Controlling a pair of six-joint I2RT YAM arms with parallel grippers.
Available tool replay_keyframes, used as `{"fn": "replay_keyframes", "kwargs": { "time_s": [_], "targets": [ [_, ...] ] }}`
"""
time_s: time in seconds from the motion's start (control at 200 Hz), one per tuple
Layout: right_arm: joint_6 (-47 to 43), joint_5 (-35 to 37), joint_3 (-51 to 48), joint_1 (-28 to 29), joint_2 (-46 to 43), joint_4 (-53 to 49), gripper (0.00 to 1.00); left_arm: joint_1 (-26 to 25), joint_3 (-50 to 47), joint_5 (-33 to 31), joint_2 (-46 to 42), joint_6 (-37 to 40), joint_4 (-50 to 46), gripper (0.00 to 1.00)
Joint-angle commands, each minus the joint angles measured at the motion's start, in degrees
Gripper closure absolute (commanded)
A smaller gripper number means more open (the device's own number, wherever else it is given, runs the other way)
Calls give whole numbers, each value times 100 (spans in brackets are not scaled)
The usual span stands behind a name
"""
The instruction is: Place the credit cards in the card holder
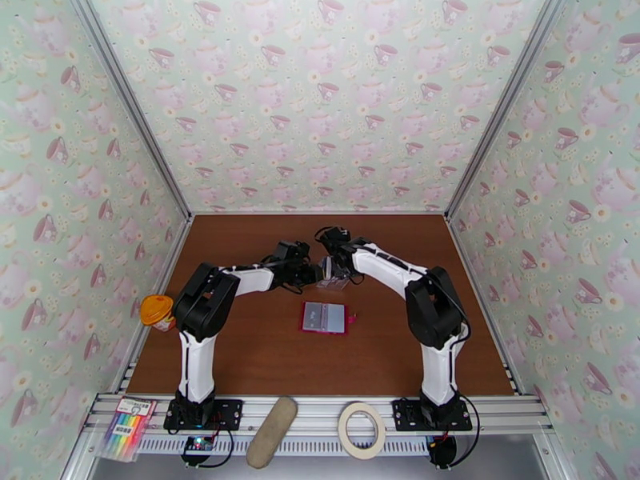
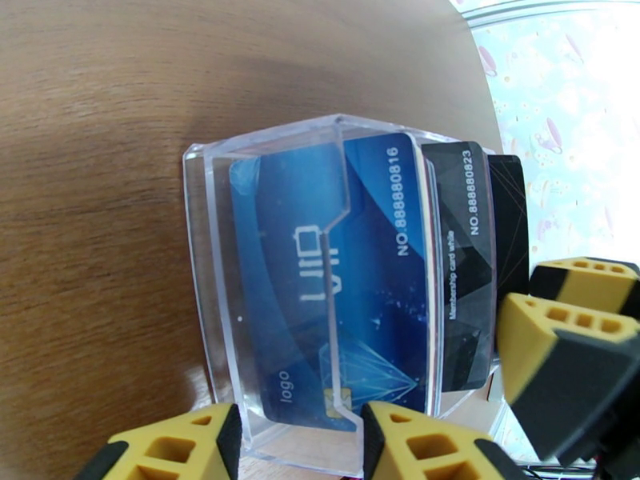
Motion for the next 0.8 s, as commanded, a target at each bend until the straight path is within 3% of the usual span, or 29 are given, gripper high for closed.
{"fn": "replay_keyframes", "kwargs": {
  "time_s": [0.0,0.291,0.796],
  "targets": [
    [81,-266,-121,-58,-171,165,52,-23,51,10,272,-6,-245,55],
    [84,-171,-246,-162,-278,119,52,-18,49,2,281,-15,-243,56],
    [-4,-157,-71,-197,-387,-45,65,-4,48,19,307,-32,-254,55]
  ]
}}
